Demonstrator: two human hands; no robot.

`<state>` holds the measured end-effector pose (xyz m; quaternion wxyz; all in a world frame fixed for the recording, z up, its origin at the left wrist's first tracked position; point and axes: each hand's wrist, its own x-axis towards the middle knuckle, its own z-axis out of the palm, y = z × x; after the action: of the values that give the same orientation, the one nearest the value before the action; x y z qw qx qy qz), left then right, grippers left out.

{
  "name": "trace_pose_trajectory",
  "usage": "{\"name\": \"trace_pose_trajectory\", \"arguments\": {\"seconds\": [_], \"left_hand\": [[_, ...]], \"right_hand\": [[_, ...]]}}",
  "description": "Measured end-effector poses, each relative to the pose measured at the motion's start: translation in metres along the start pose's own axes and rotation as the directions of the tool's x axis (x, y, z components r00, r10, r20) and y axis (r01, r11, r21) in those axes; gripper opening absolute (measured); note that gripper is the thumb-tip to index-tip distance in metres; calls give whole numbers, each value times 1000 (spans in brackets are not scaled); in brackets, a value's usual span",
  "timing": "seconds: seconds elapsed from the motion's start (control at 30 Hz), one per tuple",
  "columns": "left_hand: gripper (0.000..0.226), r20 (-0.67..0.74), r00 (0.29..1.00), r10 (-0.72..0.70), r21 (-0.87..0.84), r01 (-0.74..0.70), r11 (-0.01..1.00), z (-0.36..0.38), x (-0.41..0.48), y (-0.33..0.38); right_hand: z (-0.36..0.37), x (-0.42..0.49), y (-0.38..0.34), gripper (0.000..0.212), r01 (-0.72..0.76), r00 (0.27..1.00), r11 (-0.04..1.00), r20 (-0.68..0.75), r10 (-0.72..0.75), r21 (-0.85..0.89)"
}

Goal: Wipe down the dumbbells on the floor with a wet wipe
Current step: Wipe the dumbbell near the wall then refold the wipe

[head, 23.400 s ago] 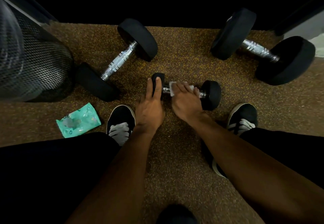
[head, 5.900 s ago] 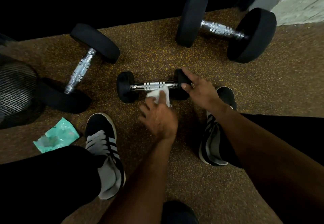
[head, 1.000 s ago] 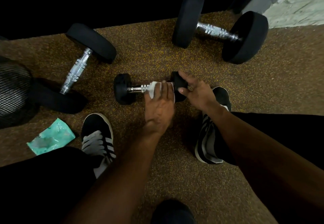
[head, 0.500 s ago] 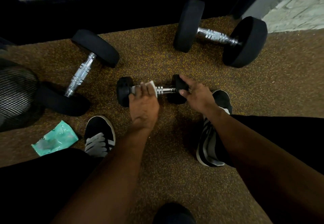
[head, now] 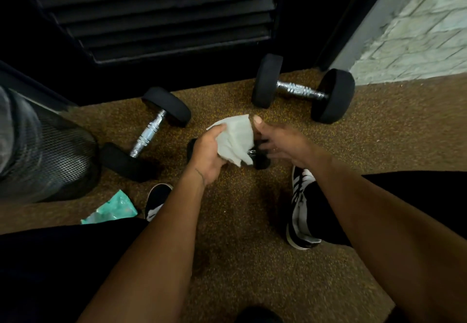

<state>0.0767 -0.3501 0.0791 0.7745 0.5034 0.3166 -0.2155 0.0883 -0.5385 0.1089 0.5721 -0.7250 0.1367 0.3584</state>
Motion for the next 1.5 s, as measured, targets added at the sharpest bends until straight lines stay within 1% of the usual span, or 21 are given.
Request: {"name": "trace_pose_trajectory", "arguments": {"seconds": [0.03,0.1,0.17,0.23,0.3,0.33,0.5,0.6,0.73,0.8,0.9,0.97,1.0,1.1,1.17,1.23,1.3,1.37,1.4,1.43,1.5], "left_hand": [[42,35,999,1,-9,-1,1000,3,-7,4],[43,93,996,6,-24,-3,1000,8,-17,8],[43,122,992,21,-1,-21,1000,12,-26,12],[41,156,987,48,119,-67,991,18,-34,15],[36,154,986,65,216,-97,971,25,-43,18],[35,139,988,65,219,-95,971,29,-47,18],[30,145,987,65,32,-70,997,41,-63,28],[31,126,987,105,-11,-104,995,51,-73,40],[20,166,971,172,51,-182,982,75,-80,62],[21,192,956,223,75,-241,968,91,-80,74],[21,160,939,305,125,-325,937,118,-75,90],[19,167,922,349,188,-377,907,135,-67,98],[18,183,914,362,226,-397,890,143,-63,101],[13,266,915,303,262,-371,891,166,-49,109],[9,318,913,257,288,-351,891,183,-39,113],[12,340,909,243,339,-360,869,196,-25,116],[20,368,901,229,420,-381,824,204,-8,118],[30,429,877,215,539,-440,718,206,10,120],[32,458,862,216,578,-473,665,205,19,119],[33,473,849,235,597,-505,623,203,31,119],[35,462,830,313,642,-556,528,196,61,115]], "right_hand": [[0,-5,-6,73,24,999,999,26,-24,25],[1,-13,-17,52,84,996,996,45,-84,1],[0,-17,-28,29,147,989,988,-22,-148,-43],[-6,-22,-36,19,188,977,981,-94,-192,-58],[-13,-29,-43,18,221,965,972,-123,-231,-84],[-16,-35,-47,17,242,959,963,-123,-256,-117],[-34,-51,-66,17,305,931,936,-151,-332,-178],[-45,-62,-88,17,299,927,913,-141,-346,-279],[-66,-74,-120,16,267,938,903,-127,-324,-336],[-80,-76,-135,16,221,949,903,-131,-286,-369],[-103,-73,-154,28,114,959,856,-169,-227,-504],[-116,-73,-162,43,78,937,797,-230,-264,-598],[-121,-73,-165,50,100,934,791,-217,-284,-603],[-131,-72,-168,70,205,969,807,-3,-249,-553],[-137,-64,-163,74,260,965,790,138,-221,-556],[-144,-49,-154,75,293,956,777,172,-238,-557],[-153,-27,-144,68,309,948,774,110,-299,-552],[-164,-1,-131,42,301,923,772,-32,-384,-559],[-169,12,-123,29,294,913,809,-100,-395,-510],[-174,24,-113,21,278,915,872,-165,-368,-404],[-180,43,-93,20,196,938,976,-270,-215,-96]]}}
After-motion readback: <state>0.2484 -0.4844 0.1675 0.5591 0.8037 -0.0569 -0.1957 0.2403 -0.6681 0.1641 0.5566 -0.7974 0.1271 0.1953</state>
